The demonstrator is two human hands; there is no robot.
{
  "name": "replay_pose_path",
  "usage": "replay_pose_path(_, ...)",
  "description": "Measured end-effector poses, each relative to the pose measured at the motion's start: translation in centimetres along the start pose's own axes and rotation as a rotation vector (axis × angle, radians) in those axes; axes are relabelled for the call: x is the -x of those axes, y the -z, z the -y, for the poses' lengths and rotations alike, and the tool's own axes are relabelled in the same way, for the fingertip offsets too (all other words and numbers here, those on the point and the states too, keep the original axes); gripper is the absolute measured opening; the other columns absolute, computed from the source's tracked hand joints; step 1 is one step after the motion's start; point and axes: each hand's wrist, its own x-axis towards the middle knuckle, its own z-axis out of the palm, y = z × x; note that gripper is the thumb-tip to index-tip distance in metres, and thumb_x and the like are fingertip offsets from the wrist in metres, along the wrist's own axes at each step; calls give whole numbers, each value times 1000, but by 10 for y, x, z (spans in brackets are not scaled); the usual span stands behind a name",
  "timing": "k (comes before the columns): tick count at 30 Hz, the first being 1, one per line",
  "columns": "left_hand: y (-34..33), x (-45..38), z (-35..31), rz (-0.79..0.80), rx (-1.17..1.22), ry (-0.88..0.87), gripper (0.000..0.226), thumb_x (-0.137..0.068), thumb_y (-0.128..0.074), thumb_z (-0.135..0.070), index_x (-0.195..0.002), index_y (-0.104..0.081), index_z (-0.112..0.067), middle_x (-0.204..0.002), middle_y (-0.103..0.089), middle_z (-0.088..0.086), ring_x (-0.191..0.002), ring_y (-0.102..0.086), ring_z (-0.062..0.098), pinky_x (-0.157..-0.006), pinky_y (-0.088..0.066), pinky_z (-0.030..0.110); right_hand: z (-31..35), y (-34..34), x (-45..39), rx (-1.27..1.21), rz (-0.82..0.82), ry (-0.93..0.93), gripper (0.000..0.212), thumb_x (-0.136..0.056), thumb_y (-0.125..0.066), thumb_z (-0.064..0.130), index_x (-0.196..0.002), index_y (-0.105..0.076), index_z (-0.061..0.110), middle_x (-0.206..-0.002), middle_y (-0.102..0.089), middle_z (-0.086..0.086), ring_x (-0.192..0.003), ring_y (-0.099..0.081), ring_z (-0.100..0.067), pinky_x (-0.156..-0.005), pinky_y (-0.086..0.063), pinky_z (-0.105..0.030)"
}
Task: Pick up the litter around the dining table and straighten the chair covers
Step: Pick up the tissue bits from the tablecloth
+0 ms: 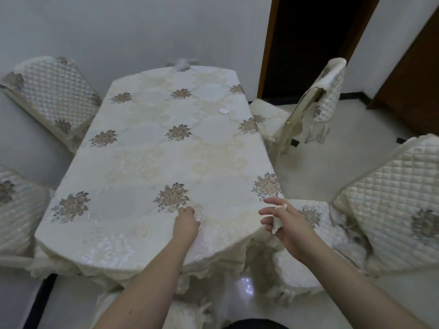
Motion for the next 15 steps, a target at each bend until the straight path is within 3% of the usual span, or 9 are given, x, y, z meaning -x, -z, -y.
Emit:
replay_pose_path(4, 1, -5, 3, 21, -131, 81, 25, -88, -59, -35, -109, -57, -21, -110, -58, 3, -104, -55, 26, -85, -43, 38, 1, 0, -4, -27, -15, 5, 23, -92, -46, -3, -108, -60, 6, -78, -65, -10, -60, -57, -17, -55, -44, -24)
replay_pose_path(9, -3, -7, 3, 34, -138, 62, 19, -89, -55, -35, -100, -58, -20, -104, -62, 2, -100, -56, 26, -81, -42, 35, 1, 13, -2, -61, -38, 5, 23, -92, -47, -2, -108, -61, 6, -76, -67, -9, -59, -59, -15, -53, -47, -22)
replay_pose_path(12, -1, -2, -17, 12, 36, -70, 13, -90, -57, -30, -90, -54, -17, -90, -62, 4, -85, -57, 25, -71, -44, 33, 1, 30, 2, -97, -70, 16, 21, -93, -48, -1, -107, -61, 7, -76, -67, -9, -61, -59, -16, -56, -47, -25)
replay_pose_path(15, 5, 16, -66, 71, 415, -134, 14, -89, -62, -25, -85, -53, -15, -83, -62, 2, -75, -60, 24, -68, -50, 37, 4, 52, 10, -154, -121, 39, 18, -93, -49, -2, -106, -59, 5, -75, -64, -10, -61, -56, -17, -56, -46, -25)
